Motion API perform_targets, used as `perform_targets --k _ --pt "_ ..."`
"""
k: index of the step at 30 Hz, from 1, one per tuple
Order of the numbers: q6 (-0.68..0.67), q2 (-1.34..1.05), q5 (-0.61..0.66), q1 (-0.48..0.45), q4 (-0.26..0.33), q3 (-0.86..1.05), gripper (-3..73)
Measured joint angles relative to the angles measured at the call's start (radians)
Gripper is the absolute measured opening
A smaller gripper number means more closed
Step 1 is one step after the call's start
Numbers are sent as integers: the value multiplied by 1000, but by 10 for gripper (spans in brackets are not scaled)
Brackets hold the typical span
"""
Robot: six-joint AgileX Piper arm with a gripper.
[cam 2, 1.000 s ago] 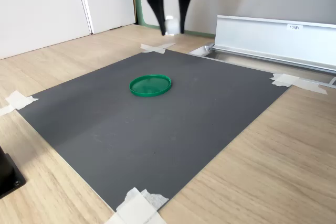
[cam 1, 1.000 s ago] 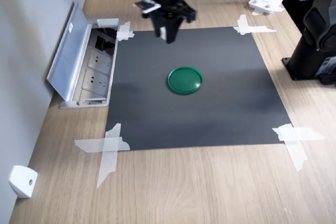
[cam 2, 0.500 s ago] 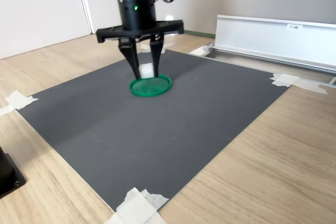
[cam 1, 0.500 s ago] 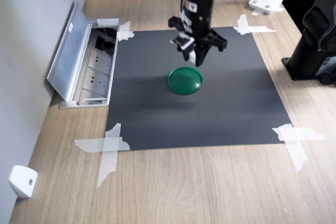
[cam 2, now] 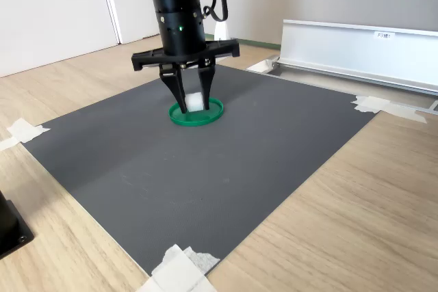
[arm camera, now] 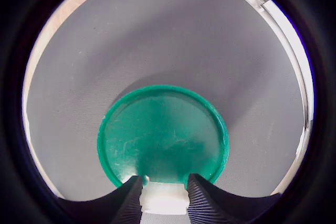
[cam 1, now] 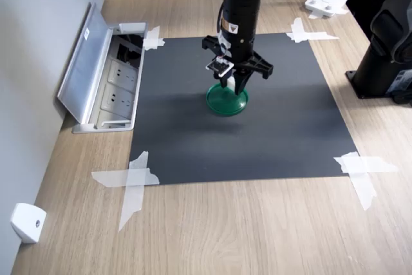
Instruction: Grasp a white terminal and put it on the green lid.
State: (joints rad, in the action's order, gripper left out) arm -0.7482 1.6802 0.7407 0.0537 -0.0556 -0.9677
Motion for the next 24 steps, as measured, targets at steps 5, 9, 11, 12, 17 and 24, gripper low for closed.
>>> perform_targets --k 5,9,11,12,17,24 --pt "11 6 -24 0 0 0 362" --pt "34 5 -44 0 0 0 504" --pt "46 -5 -44 0 1 0 566" --pt "56 -12 -42 0 2 0 588" --pt "121 -130 -20 1 8 0 614" --pt "260 -419 -26 1 12 2 511"
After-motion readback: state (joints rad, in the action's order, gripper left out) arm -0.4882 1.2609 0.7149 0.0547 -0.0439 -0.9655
